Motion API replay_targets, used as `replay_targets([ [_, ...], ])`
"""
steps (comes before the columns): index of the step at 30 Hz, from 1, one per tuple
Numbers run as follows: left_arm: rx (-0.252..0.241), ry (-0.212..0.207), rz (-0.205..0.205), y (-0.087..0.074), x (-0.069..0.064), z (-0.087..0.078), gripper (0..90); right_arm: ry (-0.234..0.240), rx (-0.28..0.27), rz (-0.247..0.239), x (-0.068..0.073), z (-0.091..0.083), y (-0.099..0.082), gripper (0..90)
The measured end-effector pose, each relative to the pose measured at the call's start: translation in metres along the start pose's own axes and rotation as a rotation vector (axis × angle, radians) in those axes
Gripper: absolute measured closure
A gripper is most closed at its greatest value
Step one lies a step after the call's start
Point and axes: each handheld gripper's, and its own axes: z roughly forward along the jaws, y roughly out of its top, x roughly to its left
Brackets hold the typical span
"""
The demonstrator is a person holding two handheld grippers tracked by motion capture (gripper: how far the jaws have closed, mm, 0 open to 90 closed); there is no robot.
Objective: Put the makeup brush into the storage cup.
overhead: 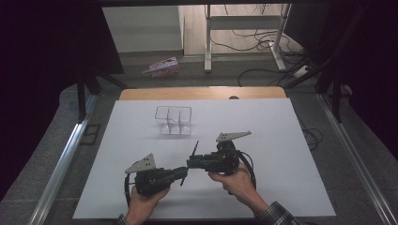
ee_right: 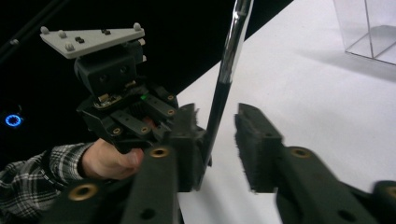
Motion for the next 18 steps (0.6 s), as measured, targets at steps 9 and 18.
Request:
replay_targets([
  [9, 0.024, 0.040, -0.005, -0.001, 0.003, -0.003, 77.3, 0.004, 0.004, 0.018, -0.002, 0.001, -0.001, 85.0],
  [18, 0.074, 0.094, -0.065, 0.009, 0.021, -0.022, 22.7, -0.066, 0.069, -0.060, 0.001, 0.003, -0.001, 85.0],
])
